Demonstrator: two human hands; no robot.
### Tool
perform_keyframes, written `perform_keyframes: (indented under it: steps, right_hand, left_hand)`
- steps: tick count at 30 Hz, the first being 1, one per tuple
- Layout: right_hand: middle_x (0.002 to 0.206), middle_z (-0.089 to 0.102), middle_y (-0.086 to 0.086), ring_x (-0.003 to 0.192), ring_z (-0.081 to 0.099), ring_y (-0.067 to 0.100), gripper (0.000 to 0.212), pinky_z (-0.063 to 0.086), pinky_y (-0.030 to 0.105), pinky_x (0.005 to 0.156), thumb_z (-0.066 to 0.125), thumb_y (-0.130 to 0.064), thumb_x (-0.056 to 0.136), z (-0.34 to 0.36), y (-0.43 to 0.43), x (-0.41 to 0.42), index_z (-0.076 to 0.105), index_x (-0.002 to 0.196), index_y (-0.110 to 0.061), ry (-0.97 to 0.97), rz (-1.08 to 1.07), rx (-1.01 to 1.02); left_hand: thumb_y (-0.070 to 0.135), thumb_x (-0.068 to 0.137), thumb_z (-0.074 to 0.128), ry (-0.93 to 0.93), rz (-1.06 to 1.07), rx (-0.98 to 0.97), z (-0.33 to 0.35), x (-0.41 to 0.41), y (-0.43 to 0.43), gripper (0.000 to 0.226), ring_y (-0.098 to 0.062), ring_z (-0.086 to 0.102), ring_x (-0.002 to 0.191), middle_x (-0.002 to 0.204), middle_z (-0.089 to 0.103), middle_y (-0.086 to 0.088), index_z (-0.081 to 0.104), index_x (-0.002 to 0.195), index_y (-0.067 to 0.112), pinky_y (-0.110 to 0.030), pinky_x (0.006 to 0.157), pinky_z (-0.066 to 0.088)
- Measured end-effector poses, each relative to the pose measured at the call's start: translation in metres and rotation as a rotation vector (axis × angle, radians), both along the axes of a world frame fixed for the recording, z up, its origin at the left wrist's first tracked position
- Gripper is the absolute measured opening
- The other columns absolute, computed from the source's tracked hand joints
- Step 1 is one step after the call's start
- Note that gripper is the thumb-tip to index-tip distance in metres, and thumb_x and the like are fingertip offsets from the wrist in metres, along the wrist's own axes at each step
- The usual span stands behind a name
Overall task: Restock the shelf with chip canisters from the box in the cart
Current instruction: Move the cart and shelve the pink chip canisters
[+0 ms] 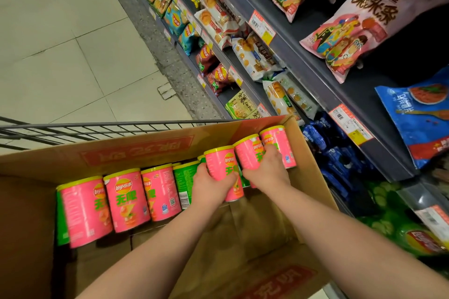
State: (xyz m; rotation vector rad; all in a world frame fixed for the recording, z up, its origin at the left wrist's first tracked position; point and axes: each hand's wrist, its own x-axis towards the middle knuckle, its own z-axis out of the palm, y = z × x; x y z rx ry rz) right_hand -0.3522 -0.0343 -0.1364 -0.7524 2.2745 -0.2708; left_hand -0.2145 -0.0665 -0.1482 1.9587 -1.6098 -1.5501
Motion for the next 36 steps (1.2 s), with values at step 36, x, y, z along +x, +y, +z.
perform_keyframes:
  steps: [36]
  right_hand:
    - [0.091,0.064,-0.003,0.085,0.064,0.016,0.060,0.053,0.036,0.078,0.068,-0.038,0.045,0.132,0.462,0.014,0.047,0.101,-0.025,0.077,-1.011,-0.399]
  left_hand:
    - [0.046,0.047,0.072,0.419,-0.869,0.164,0.127,-0.083,0.347,0.061,-0.014,0.065,0.092,0.102,0.066,0.002,0.054,0.102,0.027,-0.035,0.086,0.052]
